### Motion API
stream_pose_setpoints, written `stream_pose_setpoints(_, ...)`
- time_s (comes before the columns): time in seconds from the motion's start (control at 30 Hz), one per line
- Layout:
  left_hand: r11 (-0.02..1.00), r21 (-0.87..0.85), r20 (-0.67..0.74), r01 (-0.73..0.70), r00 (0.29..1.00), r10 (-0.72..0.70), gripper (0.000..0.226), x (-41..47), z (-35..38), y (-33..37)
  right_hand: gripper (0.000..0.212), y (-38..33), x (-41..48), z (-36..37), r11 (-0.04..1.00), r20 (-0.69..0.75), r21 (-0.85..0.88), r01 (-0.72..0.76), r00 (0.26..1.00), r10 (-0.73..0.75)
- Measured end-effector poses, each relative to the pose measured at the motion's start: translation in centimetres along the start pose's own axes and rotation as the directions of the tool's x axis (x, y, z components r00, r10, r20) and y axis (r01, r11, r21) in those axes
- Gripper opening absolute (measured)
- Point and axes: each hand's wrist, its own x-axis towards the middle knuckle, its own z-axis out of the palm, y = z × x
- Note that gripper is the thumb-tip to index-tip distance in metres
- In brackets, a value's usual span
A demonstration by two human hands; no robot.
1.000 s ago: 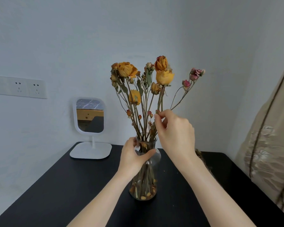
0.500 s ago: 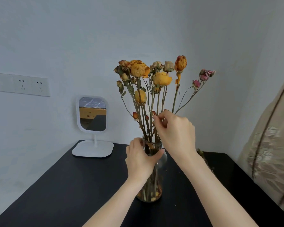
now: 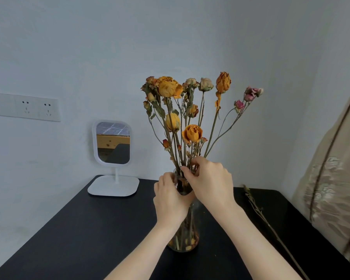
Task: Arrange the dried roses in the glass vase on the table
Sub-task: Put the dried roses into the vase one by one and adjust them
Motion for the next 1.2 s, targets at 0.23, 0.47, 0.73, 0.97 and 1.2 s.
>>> stream_pose_setpoints(0.23, 1.000, 0.001, -0.005, -0.010, 1.000, 0.010, 0.046, 0.0, 0.1, -0.1, 0.027, -0.2, 0.3, -0.1, 0.999, -0.002, 0.043, -0.022, 1.000, 0.022)
stream_pose_setpoints(0.47, 1.000, 0.003, -0.019, -0.006, 1.000, 0.006, 0.049, 0.0, 0.2, -0.1, 0.027, 0.0, 0.0, 0.3, 0.996, 0.062, 0.072, -0.052, 0.997, 0.048)
stream_pose_setpoints(0.73, 1.000, 0.002, -0.032, -0.025, 0.999, 0.025, 0.046, 0.1, 0.4, -0.4, 0.025, 0.3, -0.1, 0.9, 0.999, 0.086, 0.003, -0.039, 0.995, 0.039)
stream_pose_setpoints(0.97, 1.000, -0.007, -0.041, -0.017, 0.999, 0.016, 0.053, 0.2, 0.6, -0.6, 0.025, 0.3, -0.2, 0.6, 0.996, 0.053, 0.083, -0.036, 0.998, 0.031)
stream_pose_setpoints(1.2, 0.999, -0.013, -0.050, -0.032, 0.998, 0.032, 0.049, 0.2, 0.6, -0.7, 0.022, 0.6, -0.1, 0.9, 0.993, 0.099, 0.102, -0.051, 0.994, 0.041)
